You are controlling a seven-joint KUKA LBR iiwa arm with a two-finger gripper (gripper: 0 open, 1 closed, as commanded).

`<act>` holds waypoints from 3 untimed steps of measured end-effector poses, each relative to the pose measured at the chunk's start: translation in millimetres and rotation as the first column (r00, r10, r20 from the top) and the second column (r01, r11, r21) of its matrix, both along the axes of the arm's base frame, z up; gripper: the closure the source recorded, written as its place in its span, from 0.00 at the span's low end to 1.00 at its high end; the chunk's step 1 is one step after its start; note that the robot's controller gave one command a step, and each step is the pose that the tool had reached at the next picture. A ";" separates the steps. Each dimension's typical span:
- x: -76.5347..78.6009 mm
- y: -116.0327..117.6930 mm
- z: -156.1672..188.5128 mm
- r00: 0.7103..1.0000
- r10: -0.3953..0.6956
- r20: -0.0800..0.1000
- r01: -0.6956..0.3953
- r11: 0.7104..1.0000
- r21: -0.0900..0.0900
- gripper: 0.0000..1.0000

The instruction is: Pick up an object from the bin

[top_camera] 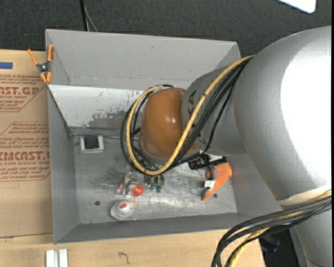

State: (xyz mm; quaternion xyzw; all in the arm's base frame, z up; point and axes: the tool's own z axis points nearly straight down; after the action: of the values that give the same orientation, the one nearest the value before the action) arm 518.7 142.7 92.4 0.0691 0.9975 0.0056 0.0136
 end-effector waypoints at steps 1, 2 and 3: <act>-8.8 -4.5 0.7 0.999 0.036 0.020 -0.036 0.999 0.006 1.00; -25.0 -30.5 34.0 0.997 0.070 -0.028 -0.071 0.997 -0.009 1.00; 0.3 -22.9 -1.7 0.987 -0.159 -0.022 0.158 0.987 -0.011 0.00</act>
Offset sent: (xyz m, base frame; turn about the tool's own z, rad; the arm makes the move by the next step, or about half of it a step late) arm -0.0258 -0.0383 0.0485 -0.0776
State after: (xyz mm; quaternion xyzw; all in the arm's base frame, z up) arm 519.0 119.8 90.8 0.1481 0.9890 -0.0009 0.0031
